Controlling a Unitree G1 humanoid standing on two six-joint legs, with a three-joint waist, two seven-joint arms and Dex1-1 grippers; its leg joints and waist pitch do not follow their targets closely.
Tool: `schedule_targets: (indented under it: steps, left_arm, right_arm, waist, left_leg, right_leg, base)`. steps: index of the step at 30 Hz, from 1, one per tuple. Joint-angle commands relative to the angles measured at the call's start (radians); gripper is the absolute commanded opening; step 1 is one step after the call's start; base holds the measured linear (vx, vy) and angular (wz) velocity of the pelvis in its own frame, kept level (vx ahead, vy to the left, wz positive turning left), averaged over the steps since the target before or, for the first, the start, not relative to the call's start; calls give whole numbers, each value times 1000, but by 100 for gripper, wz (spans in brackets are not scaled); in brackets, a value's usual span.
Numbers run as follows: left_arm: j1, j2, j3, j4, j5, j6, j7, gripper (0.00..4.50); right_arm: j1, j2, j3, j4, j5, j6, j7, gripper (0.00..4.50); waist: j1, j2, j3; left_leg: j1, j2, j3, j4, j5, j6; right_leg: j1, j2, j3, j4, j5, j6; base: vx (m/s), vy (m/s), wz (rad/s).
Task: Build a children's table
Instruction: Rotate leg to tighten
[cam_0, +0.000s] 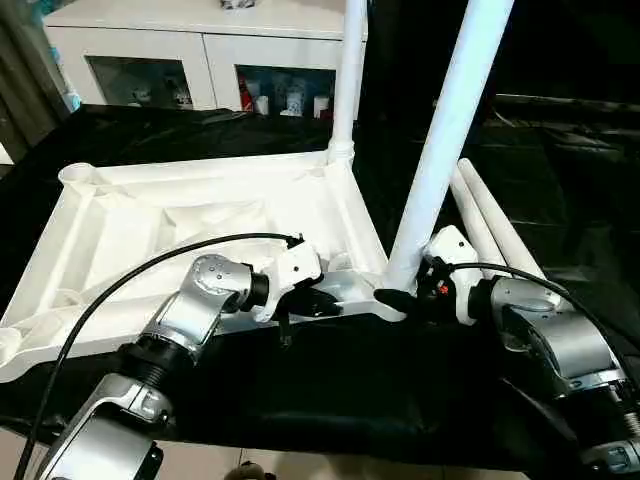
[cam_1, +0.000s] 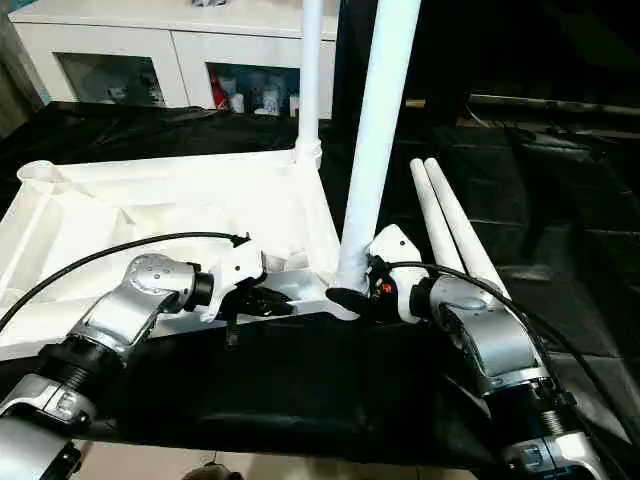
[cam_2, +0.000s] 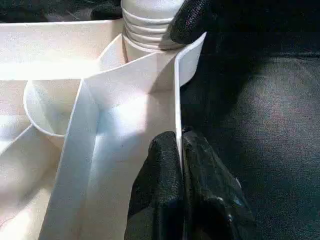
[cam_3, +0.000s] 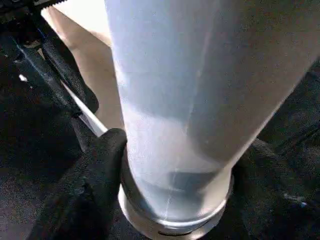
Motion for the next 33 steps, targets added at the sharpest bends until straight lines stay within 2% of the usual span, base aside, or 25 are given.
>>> schedule_targets:
  steps: [1, 5, 8, 11, 12, 13, 14, 15, 16, 17, 18, 19, 21, 22, 24, 26, 28, 32, 33]
  left_arm:
    - [-2, -9, 1, -46, -30, -11, -20, 0]
    - [-1, -8, 0, -44, -30, -9, -22, 0]
    - [-10, -27, 19, -28, -27, 20, 31, 0]
    - [-53, -70, 50, 39, 7, 64, 180, 0]
    - [-53, -70, 50, 39, 7, 64, 180, 0]
    - [-109, -130, 90, 127, 27, 124, 351, 0]
    - [-135, -162, 106, 165, 30, 135, 424, 0]
    - [-154, -186, 117, 193, 33, 144, 479, 0]
    - [-172, -214, 121, 219, 32, 141, 514, 0]
    - [-189, -244, 126, 246, 27, 136, 547, 0]
    - [-200, -263, 129, 261, 24, 134, 566, 0]
    - [-200, -263, 129, 261, 24, 134, 566, 0]
    - [-237, -319, 110, 319, 40, 96, 611, 0]
    - [-241, -325, 108, 324, 42, 89, 611, 0]
    - [-253, -329, 105, 342, 50, 79, 611, 0]
    - [-257, -326, 105, 352, 54, 73, 613, 0]
    - [-261, -320, 100, 363, 62, 52, 612, 0]
    - [-273, -317, 106, 398, 60, 15, 615, 0]
    - [-275, -316, 108, 406, 60, -26, 617, 0]
  right_arm:
    - [12, -4, 3, -19, 7, 15, 4, 280]
    - [17, 0, 8, -15, 2, 15, 0, 271]
    - [15, 36, -12, 28, -15, 34, -80, 270]
    - [1, 104, -53, 89, -30, 54, -218, 269]
    - [1, 104, -53, 89, -30, 54, -218, 269]
    - [-28, 197, -109, 165, -38, 73, -400, 269]
    - [-47, 242, -135, 207, -43, 69, -492, 269]
    - [-62, 274, -152, 241, -45, 63, -555, 268]
    - [-83, 309, -170, 280, -39, 52, -612, 268]
    - [-108, 343, -188, 324, -30, 35, -666, 268]
    - [-124, 364, -199, 352, -25, 24, -699, 268]
    - [-124, 364, -199, 352, -25, 24, -699, 268]
    - [-195, 422, -239, 447, -15, -25, -800, 268]
    - [-203, 426, -242, 456, -15, -31, -807, 268]
    - [-217, 433, -257, 468, -27, -35, -817, 268]
    - [-221, 434, -266, 470, -24, -47, -805, 323]
    - [-224, 434, -274, 467, -21, -66, -791, 323]
    - [-236, 433, -284, 478, -2, -118, -768, 363]
    - [-226, 422, -276, 443, -7, -136, -760, 374]
  waist:
    - [-2, -12, -74]
    - [-3, -12, -73]
    - [-5, -12, -73]
    - [-11, -12, -70]
    - [-14, -13, -69]
    - [-18, -11, -68]
    - [-20, -9, -66]
    - [-23, -11, -67]
    - [-22, -11, -70]
    - [-23, -10, -70]
    - [-27, -8, -70]
    - [-23, -11, -74]
    - [-25, -5, -72]
    - [-26, -6, -75]
    - [-24, -5, -75]
    - [-23, -4, -78]
    - [-23, -5, -76]
    - [-26, -6, -75]
    - [-28, -9, -75]
  left_leg:
    - [11, 53, -16, -66, -147, 55]
    - [11, 53, -16, -66, -153, 54]
    - [12, 53, -16, -67, -155, 48]
    - [13, 50, -16, -69, -179, 30]
    - [15, 48, -17, -70, -194, 21]
    - [17, 48, -16, -70, -199, 16]
    - [21, 45, -14, -70, -217, 10]
    - [24, 45, -21, -70, -245, -14]
    - [20, 45, -21, -72, -225, -15]
    - [21, 46, -21, -73, -223, -15]
    - [17, 44, -22, -74, -224, -14]
    - [18, 44, -21, -72, -208, -5]
    - [15, 41, -19, -71, -199, 8]
    - [17, 39, -19, -70, -202, 7]
    - [12, 41, -19, -71, -181, 21]
    - [13, 41, -19, -70, -170, 27]
    - [13, 43, -18, -70, -173, 36]
    - [10, 42, -20, -72, -199, 37]
    - [11, 43, -19, -72, -200, 37]
  right_leg:
    - [57, -71, 59, -72, -179, -204]
    - [57, -72, 59, -74, -191, -201]
    - [56, -71, 59, -74, -197, -201]
    - [53, -70, 58, -81, -239, -194]
    - [54, -71, 56, -85, -271, -187]
    - [49, -71, 58, -87, -295, -181]
    - [43, -69, 57, -94, -321, -181]
    - [46, -73, 53, -97, -373, -168]
    - [51, -73, 54, -96, -346, -161]
    - [48, -73, 56, -97, -332, -161]
    - [52, -73, 55, -95, -314, -164]
    - [54, -73, 56, -92, -277, -166]
    - [53, -72, 57, -92, -248, -175]
    - [55, -71, 55, -92, -259, -174]
    - [58, -70, 56, -88, -215, -176]
    - [59, -70, 55, -84, -188, -183]
    - [60, -71, 56, -84, -174, -193]
    - [63, -72, 54, -87, -210, -188]
    - [61, -71, 54, -89, -221, -185]
  base:
    - [0, 0, 0]
    - [0, 0, 0]
    - [0, 0, 0]
    - [0, 0, 0]
    - [0, 0, 0]
    - [0, 0, 0]
    - [0, 0, 0]
    - [0, 0, 0]
    - [0, 0, 0]
    - [0, 0, 0]
    - [0, 0, 0]
    - [0, 0, 0]
    - [0, 0, 0]
    - [0, 0, 0]
    - [0, 0, 0]
    - [0, 0, 0]
    - [0, 0, 0]
    - [0, 0, 0]
    - [0, 0, 0]
